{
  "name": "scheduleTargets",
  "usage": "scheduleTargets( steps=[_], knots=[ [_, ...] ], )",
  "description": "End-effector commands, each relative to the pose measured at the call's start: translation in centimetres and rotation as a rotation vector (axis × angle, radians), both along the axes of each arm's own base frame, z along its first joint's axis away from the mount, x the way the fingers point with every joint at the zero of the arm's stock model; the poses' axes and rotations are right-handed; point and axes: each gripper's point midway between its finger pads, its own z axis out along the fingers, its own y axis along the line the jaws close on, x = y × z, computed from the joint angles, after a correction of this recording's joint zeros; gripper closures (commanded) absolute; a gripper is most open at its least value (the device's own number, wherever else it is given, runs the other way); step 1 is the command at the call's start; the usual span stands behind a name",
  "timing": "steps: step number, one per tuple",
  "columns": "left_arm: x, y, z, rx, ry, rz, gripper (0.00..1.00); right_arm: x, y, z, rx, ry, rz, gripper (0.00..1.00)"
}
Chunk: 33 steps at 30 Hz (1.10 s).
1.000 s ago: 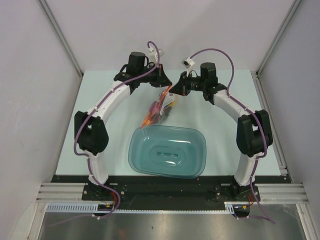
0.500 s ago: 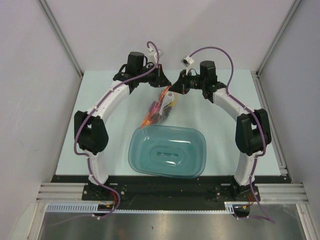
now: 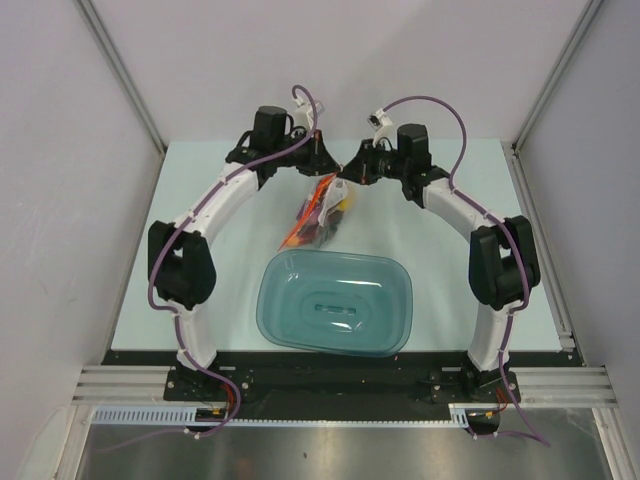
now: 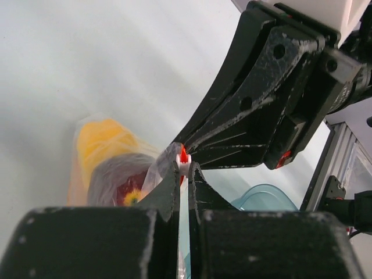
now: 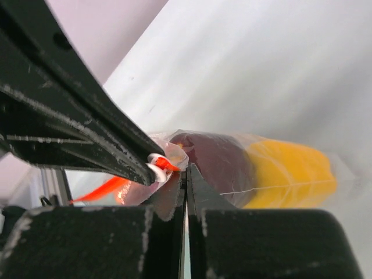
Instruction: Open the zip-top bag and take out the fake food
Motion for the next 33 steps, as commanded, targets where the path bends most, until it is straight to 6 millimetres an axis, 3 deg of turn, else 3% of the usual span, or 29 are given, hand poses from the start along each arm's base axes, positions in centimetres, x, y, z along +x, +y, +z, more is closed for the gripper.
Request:
scheduleTargets(
  steps=[1, 9, 15, 23, 24, 29, 31, 32, 33],
  knots=[
    [-1.3, 0.9, 0.1, 0.021, 0.022, 0.003, 1.00, 3.5, -1.8, 5.4, 0.133, -0.060, -0.224, 1.00],
    [-1.1, 2.5, -0.1, 0.055, 0.023, 0.059, 1.00, 4.5, -4.3, 7.6, 0.218, -0.063, -0.295, 1.00],
    [-2.1, 3.9, -0.6, 0.079, 0.050, 0.073, 1.00, 6.0, -6.0, 6.9, 0.233, -0.033, -0.367, 1.00],
    [-5.0, 5.7, -0.2, 0.118, 0.058, 0.083, 1.00, 8.0, -7.1, 5.5, 0.240, -0.024, -0.435, 1.00],
    [-5.6, 5.8, -0.9, 0.123, 0.076, 0.080, 1.00, 8.3, -7.1, 6.0, 0.246, -0.037, -0.435, 1.00],
    [-8.1, 6.4, -0.2, 0.099, 0.081, 0.070, 1.00, 10.2, -7.1, 4.8, 0.259, -0.027, -0.464, 1.00],
    [-9.0, 6.5, -0.8, 0.088, 0.110, 0.070, 1.00, 10.8, -6.7, 5.4, 0.283, -0.042, -0.467, 1.00],
    [-9.5, 6.5, 0.1, 0.058, 0.109, 0.079, 1.00, 11.4, -6.5, 4.6, 0.295, -0.023, -0.478, 1.00],
    [-10.1, 6.5, -1.0, 0.054, 0.142, 0.086, 1.00, 11.7, -6.4, 4.7, 0.305, -0.029, -0.483, 1.00]
  ],
)
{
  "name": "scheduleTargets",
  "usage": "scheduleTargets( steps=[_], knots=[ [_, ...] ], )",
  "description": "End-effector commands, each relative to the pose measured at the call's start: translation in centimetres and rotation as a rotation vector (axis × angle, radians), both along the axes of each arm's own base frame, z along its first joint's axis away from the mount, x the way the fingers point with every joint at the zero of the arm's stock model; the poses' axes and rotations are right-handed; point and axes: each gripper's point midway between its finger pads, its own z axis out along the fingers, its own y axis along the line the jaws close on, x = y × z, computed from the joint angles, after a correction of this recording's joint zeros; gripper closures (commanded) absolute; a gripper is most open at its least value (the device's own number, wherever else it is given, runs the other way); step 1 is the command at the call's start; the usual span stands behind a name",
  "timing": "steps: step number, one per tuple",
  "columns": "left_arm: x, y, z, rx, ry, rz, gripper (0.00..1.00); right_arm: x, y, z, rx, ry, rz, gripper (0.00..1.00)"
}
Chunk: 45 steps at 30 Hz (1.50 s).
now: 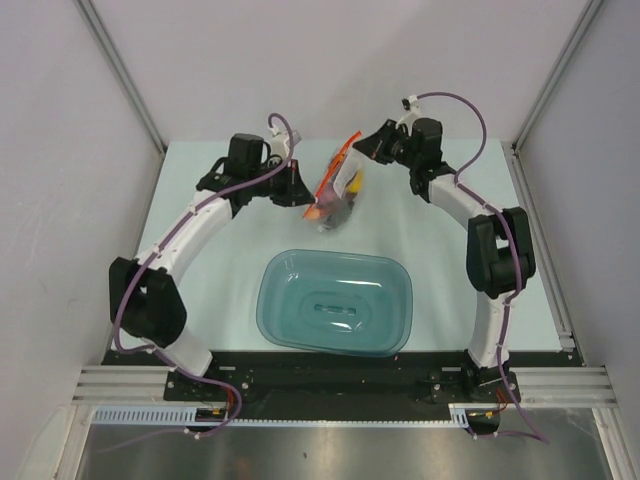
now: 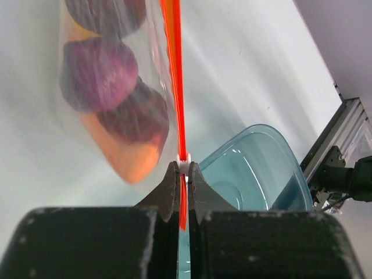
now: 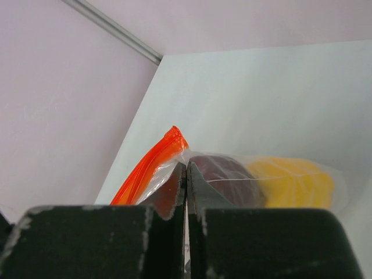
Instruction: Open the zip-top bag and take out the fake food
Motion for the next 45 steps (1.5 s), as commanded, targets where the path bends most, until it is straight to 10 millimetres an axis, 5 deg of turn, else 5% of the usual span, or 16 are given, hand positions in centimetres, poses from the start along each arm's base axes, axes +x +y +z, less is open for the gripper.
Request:
scheduleTargets(
  steps=[1, 8, 12, 17, 19, 20, 22, 30, 40, 45],
  knots=[
    [-3.4, 0.5, 1.4, -0.077, 0.038, -0.002, 1.00, 4.3, -1.9, 3.4, 0.065, -0.125, -0.150, 1.00],
    [-4.7, 0.5, 0.9, -0.109, 0.078, 0.008, 1.00, 5.4, -0.2, 3.1, 0.080, -0.102, -0.124, 1.00],
    [-3.9, -0.7, 2.8, -0.191, 0.066, -0.015, 1.00, 5.1, 0.3, 2.0, 0.031, -0.007, -0.108, 1.00],
    [-1.8, -2.6, 4.1, -0.285, 0.090, -0.040, 1.00, 3.5, -1.0, -0.3, -0.071, 0.211, -0.142, 0.72],
    [-1.2, -3.2, 5.1, -0.330, 0.083, -0.054, 1.00, 3.1, -1.3, 0.4, -0.098, 0.242, -0.156, 0.61],
    [-0.9, -3.5, 5.1, -0.343, 0.090, -0.056, 1.00, 2.2, -2.0, -1.1, -0.152, 0.323, -0.179, 0.42],
    [-0.5, -3.9, 5.6, -0.374, 0.089, -0.060, 1.00, 1.6, -2.1, 0.2, -0.171, 0.335, -0.170, 0.21],
    [0.0, -4.4, 5.5, -0.376, 0.098, -0.074, 1.00, -2.0, -2.0, 1.3, -0.296, 0.353, -0.077, 0.24],
    [-0.4, -4.3, 4.7, -0.356, 0.111, -0.075, 1.00, -2.5, 1.0, 3.8, -0.320, 0.278, -0.070, 0.35],
    [-0.6, -4.2, 4.6, -0.350, 0.111, -0.076, 1.00, -2.6, 2.0, 2.5, -0.316, 0.311, -0.051, 0.40]
  ],
)
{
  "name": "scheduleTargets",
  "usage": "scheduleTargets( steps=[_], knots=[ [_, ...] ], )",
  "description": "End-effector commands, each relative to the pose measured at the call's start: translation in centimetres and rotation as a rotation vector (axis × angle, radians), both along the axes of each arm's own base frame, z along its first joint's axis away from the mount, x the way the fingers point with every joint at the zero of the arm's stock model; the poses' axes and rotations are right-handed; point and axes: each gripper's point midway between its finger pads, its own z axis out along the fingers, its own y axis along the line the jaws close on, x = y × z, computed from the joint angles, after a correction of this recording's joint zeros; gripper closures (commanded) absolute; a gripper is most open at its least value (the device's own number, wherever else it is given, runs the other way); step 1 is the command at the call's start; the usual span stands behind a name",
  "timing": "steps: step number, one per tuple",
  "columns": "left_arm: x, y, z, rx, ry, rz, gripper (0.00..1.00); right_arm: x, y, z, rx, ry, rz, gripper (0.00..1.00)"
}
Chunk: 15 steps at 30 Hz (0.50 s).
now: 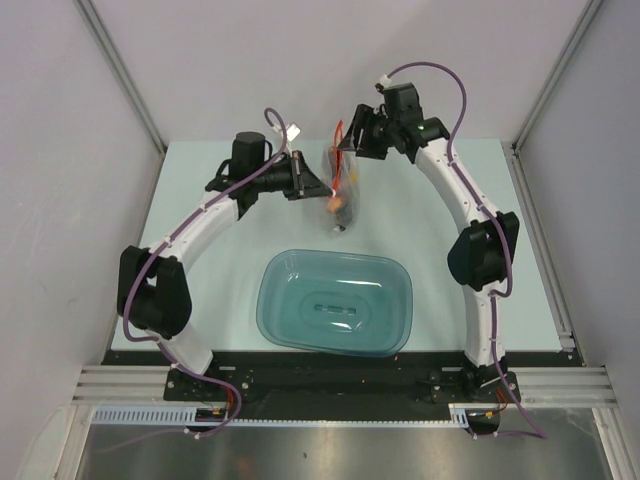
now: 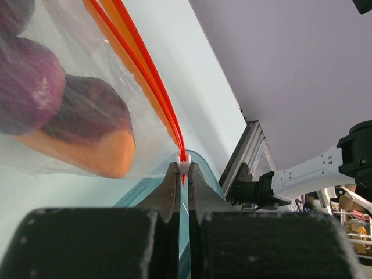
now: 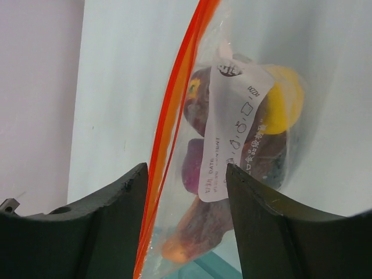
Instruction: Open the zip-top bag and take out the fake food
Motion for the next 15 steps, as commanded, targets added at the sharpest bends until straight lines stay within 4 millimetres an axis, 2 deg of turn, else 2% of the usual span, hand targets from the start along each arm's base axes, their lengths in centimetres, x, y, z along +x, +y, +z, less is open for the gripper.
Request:
scheduleTargets(
  steps=[1, 5, 9, 12, 13, 14, 15],
  knots=[
    [-0.4, -0.3, 2.1, -0.020, -0.063, -0.032, 1.00, 0.1, 0.6, 0.6, -0.009, -0.020, -0.001, 0.42],
    [-0.5, -0.2, 2.1, -0.013, -0.070, -0.032, 1.00, 0.1, 1.2, -0.4, -0.010, 0.001, 0.013, 0.51],
    [-0.5, 0.3, 2.1, 0.024, -0.070, -0.009, 0.98, -0.2, 1.5, 0.1, -0.016, -0.012, 0.028, 0.61],
    [-0.1, 0.8, 2.5, 0.057, -0.097, 0.018, 0.90, -0.5, 2.1, 0.7, -0.007, -0.034, 0.059, 0.76],
    [0.0, 0.9, 2.7, 0.069, -0.109, 0.024, 0.89, -0.7, 2.6, 1.0, 0.012, -0.036, 0.083, 0.83],
    [0.3, 1.1, 3.3, 0.077, -0.120, 0.038, 0.81, -0.7, 2.6, 1.4, 0.020, -0.042, 0.085, 0.87],
    [0.7, 1.5, 3.1, 0.106, -0.106, 0.071, 0.74, -0.9, 3.0, 1.5, 0.024, -0.039, 0.090, 0.90]
  ],
)
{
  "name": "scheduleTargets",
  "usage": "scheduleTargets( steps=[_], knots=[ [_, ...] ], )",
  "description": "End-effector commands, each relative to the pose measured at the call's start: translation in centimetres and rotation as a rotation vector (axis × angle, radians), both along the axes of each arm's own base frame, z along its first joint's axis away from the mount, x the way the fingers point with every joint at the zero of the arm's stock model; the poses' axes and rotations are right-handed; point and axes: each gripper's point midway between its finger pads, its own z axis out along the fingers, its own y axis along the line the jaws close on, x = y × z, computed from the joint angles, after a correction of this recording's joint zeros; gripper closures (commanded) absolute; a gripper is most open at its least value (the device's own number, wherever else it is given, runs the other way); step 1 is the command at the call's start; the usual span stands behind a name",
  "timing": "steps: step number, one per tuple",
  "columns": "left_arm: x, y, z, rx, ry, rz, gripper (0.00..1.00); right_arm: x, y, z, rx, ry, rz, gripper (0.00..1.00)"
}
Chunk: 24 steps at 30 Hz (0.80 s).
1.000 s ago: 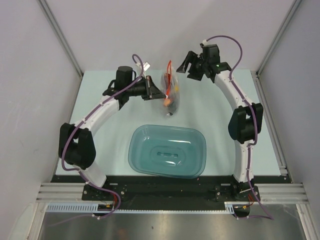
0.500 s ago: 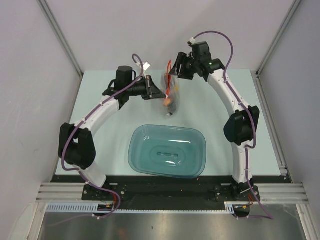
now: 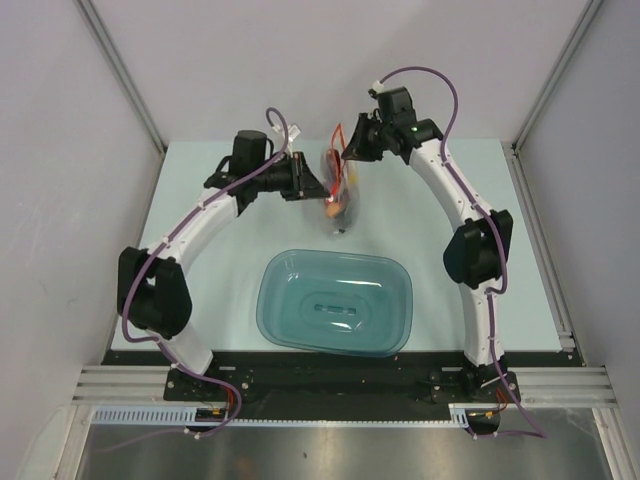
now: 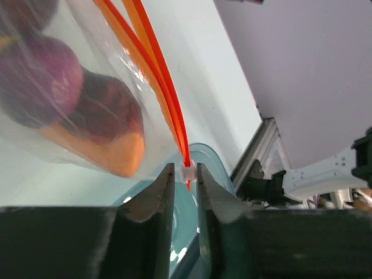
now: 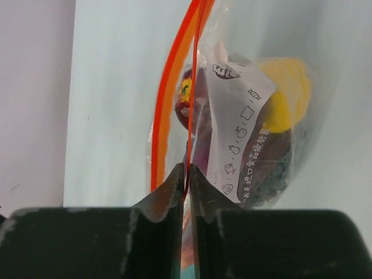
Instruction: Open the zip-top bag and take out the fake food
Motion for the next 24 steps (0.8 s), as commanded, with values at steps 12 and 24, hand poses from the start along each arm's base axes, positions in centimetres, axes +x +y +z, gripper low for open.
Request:
scheduleTargets(
  steps=[12, 24],
  knots=[
    [7.9, 4.0, 2.4, 0.283, -0.049, 0.396, 0.38, -2.6, 2.8, 4.9, 0.034, -0.061, 0.045, 1.00],
    [8.9, 3.5, 0.0, 0.403, -0.012, 0.434, 0.41, -2.8, 3.3, 4.9, 0.050, -0.052, 0.041, 1.00]
  ],
)
